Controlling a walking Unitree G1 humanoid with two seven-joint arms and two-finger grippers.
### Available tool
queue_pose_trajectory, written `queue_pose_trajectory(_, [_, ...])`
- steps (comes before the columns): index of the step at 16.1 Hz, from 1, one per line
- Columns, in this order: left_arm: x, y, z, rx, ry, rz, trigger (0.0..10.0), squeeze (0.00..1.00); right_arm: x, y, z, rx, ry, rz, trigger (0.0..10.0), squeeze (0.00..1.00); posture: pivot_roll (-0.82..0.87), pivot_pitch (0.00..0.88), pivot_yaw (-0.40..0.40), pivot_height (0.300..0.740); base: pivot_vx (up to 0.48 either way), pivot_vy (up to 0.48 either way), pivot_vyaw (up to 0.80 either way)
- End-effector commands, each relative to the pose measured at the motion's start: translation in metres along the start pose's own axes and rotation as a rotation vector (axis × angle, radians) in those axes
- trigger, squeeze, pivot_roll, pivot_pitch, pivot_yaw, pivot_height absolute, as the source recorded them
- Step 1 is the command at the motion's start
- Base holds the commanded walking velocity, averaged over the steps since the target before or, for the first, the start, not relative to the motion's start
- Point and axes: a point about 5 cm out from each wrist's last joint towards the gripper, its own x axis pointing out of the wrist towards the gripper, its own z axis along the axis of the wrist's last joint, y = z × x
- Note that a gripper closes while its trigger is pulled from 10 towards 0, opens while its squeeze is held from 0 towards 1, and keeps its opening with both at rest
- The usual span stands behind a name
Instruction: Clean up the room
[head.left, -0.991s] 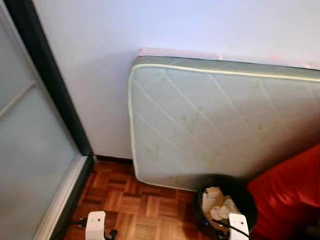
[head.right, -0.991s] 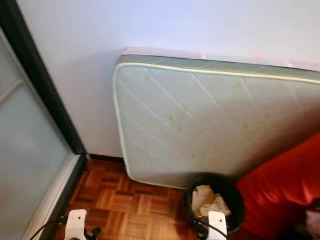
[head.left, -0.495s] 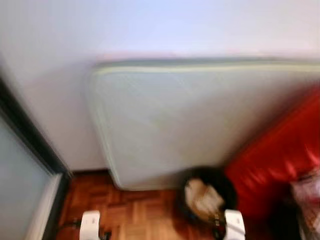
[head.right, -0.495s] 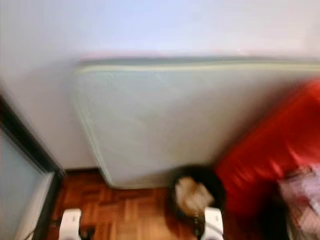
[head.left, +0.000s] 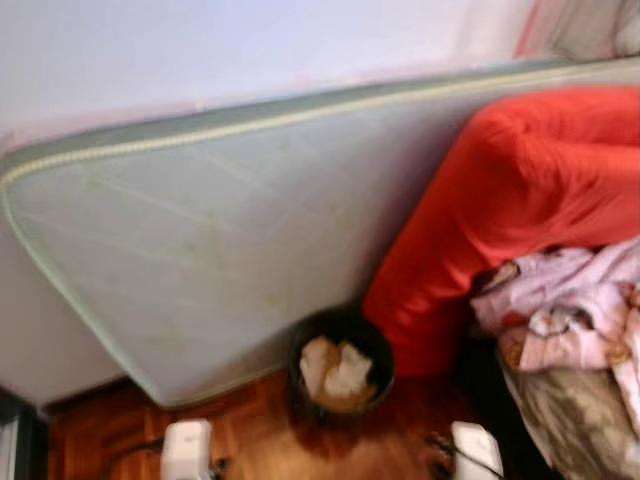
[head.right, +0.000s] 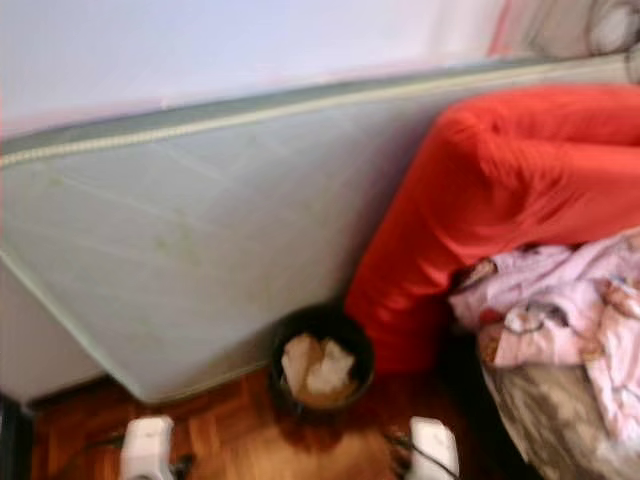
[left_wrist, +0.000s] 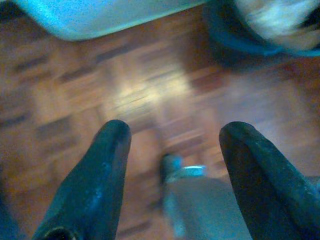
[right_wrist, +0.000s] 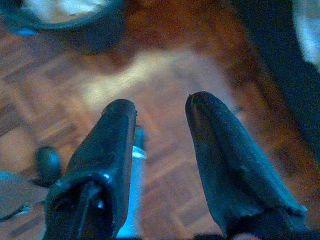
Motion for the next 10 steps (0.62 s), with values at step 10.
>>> queue_pose_trajectory(10, [0.0013,0.0188,0.0119,0.215,0.063,-0.069,10.0,0.0,-0.0007,-0.0246,0.0194,0.23,-0.036,0.071,10.0,0.0,0.09,0.0,0.046,0.74,0.0,0.0,-0.38])
